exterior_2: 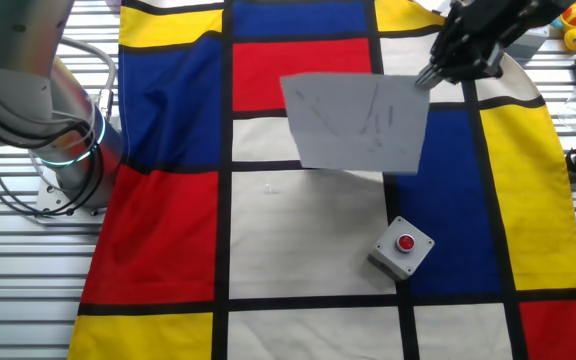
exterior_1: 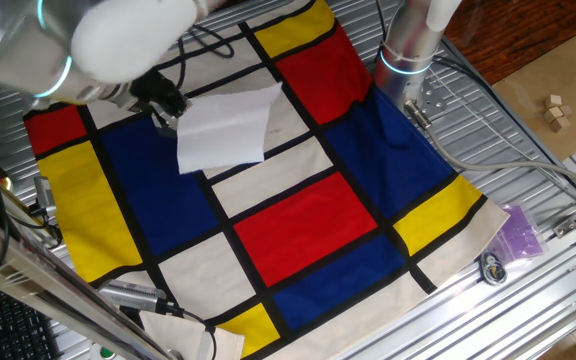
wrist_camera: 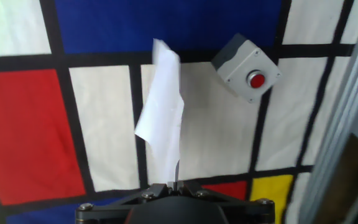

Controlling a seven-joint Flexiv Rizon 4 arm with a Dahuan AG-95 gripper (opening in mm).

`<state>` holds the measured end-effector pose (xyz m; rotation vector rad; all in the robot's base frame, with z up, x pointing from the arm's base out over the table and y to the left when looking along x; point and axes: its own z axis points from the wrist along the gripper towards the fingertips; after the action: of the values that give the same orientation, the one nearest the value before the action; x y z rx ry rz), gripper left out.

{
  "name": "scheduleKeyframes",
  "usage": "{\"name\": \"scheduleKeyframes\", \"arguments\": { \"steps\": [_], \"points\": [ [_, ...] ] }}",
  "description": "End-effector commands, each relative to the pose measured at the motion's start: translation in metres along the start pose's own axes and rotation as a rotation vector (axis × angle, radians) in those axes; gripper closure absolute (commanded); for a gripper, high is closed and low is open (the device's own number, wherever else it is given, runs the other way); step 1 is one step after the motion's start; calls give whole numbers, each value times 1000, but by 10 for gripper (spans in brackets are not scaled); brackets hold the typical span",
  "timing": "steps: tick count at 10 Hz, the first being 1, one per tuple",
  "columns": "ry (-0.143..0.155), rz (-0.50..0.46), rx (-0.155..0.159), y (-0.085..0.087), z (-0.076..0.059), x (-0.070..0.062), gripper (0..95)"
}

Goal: Flip over and spread out the paper that is laid flat on the table

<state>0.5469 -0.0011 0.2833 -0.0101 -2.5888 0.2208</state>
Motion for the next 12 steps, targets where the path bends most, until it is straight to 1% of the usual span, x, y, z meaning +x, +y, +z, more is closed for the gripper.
{"name": "scheduleKeyframes", "arguments": {
  "steps": [1, 3, 5, 8, 9, 11, 12],
  "points": [
    [-6, 7, -18, 1, 1, -4, 950],
    [-45, 25, -59, 1, 7, -6, 950],
    [-81, 32, -92, 1, 14, -7, 950],
    [-146, 40, -129, 0, 23, -4, 950],
    [-168, 38, -143, -1, 27, -1, 950],
    [-175, 39, -152, -1, 31, 1, 950],
    [-187, 48, -170, -1, 34, 3, 950]
  ]
}}
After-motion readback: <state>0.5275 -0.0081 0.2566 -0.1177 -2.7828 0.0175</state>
